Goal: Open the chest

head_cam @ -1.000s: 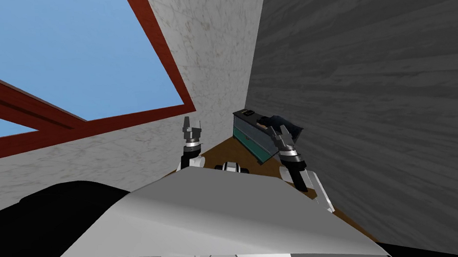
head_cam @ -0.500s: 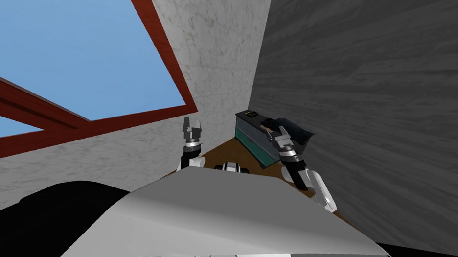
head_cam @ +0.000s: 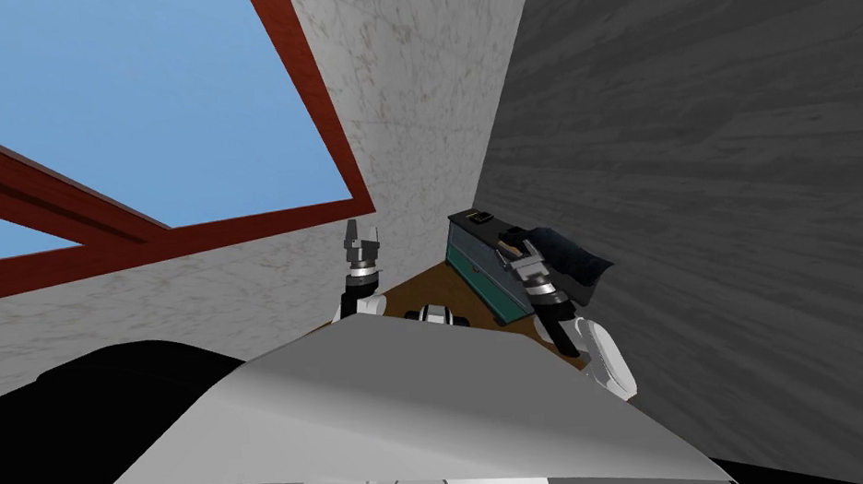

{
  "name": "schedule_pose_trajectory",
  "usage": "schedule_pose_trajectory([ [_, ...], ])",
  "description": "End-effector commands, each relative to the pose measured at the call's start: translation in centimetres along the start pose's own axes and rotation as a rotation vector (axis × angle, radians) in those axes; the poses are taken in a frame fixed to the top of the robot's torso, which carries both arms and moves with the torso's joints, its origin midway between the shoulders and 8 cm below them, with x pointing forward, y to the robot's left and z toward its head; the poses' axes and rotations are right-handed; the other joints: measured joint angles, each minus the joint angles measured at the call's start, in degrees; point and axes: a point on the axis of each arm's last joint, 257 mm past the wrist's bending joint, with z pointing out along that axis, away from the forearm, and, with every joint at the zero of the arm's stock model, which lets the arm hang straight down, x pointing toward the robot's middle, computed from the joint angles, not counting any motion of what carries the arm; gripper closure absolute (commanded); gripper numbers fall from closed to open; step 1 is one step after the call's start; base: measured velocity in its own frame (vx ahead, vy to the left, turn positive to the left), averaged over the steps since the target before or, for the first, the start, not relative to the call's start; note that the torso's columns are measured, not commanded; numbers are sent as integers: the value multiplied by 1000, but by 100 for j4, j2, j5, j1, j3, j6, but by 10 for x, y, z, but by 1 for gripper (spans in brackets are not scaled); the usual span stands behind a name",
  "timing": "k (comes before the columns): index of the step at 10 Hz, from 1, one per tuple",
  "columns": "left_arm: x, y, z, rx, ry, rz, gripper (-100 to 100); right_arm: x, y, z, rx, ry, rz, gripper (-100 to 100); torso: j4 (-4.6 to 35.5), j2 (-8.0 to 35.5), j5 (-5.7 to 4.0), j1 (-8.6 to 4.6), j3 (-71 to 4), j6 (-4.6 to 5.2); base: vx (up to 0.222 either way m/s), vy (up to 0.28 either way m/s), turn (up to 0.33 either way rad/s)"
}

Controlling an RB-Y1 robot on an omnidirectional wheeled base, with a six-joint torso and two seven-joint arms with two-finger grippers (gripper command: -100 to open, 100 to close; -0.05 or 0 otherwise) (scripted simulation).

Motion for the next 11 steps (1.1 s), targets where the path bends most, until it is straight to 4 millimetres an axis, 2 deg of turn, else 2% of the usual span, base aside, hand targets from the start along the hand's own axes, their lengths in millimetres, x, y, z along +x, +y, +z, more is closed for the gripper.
schedule_pose_trajectory([
  [1,0,0,0,0,0,0,0,17,2,-4,-35,43,-126,-100,0,-3,0,2,0,-2,67,8,45],
  [6,0,0,0,0,0,0,0,56,0,-16,-102,133,-370,-100,0,-1,1,5,0,0,67,9,77],
  [8,0,0,0,0,0,0,0,61,3,-17,-119,150,-401,-100,-1,-4,0,2,-2,0,47,5,19],
  [11,0,0,0,0,0,0,0,88,-1,-28,-164,212,-547,-100,0,-3,1,2,-1,0,49,4,72],
])
